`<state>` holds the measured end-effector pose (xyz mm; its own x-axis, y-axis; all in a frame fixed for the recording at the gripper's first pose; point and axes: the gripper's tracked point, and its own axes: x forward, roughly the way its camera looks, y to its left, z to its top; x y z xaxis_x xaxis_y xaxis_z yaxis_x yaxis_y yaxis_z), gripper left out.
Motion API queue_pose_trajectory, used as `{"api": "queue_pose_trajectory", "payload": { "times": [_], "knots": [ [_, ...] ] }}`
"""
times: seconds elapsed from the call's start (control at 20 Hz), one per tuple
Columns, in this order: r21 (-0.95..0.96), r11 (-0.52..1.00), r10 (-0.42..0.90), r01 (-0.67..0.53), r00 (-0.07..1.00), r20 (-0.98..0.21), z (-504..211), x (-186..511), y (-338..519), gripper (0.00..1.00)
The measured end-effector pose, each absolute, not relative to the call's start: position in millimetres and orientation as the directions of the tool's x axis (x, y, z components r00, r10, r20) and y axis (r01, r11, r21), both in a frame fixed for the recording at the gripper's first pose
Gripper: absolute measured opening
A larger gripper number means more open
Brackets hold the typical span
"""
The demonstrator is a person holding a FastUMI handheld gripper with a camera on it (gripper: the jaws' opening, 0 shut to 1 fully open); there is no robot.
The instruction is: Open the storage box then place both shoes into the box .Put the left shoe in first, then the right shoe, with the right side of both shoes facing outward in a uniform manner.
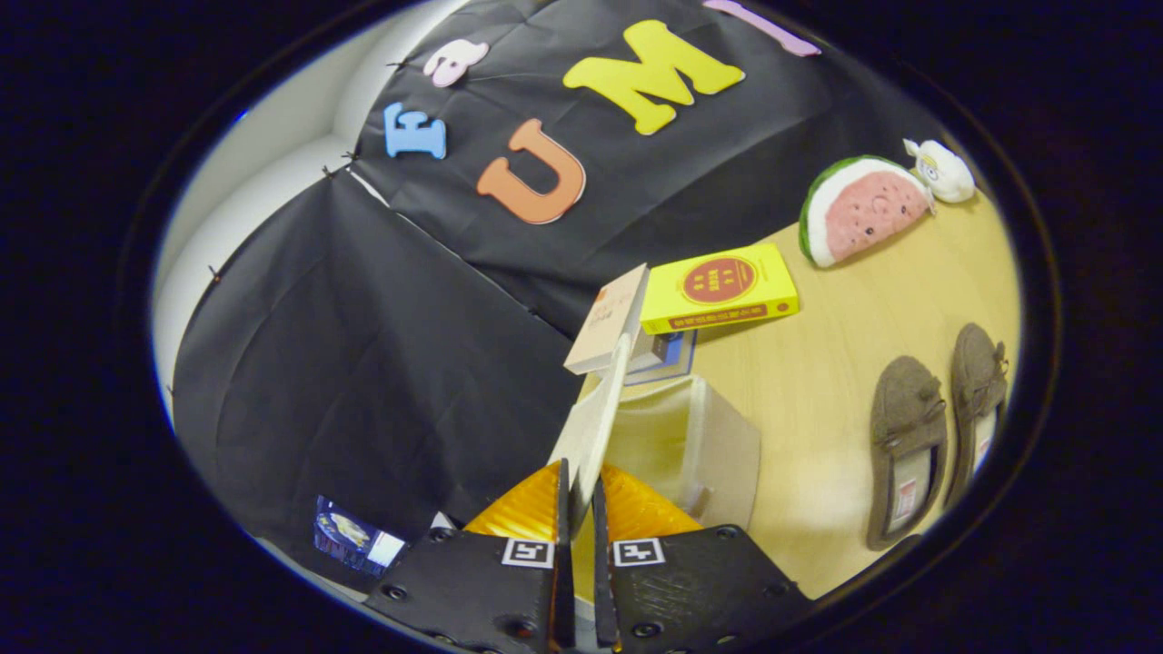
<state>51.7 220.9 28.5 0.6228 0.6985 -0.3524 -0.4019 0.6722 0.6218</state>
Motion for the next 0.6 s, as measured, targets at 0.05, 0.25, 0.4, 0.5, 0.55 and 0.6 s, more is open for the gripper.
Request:
{"api": "queue_pose_trajectory", "payload": {
  "times": [0.05, 0.25, 0.4, 0.5, 0.55, 0.6],
  "knots": [
    [0.608, 0.680, 0.695, -0.411, 0.625, -0.354, 37.9, 48.8, 230.0, 0.09],
    [0.560, 0.693, 0.693, -0.454, 0.634, -0.343, 72.3, 37.8, 273.3, 0.09],
    [0.542, 0.692, 0.697, -0.476, 0.635, -0.333, 87.0, 33.0, 303.7, 0.09],
    [0.529, 0.690, 0.703, -0.495, 0.631, -0.327, 93.2, 31.0, 323.7, 0.13],
    [0.527, 0.686, 0.707, -0.501, 0.629, -0.322, 96.2, 31.3, 333.4, 0.13],
    [0.526, 0.683, 0.711, -0.507, 0.626, -0.319, 96.6, 32.2, 343.5, 0.14]
  ]
}}
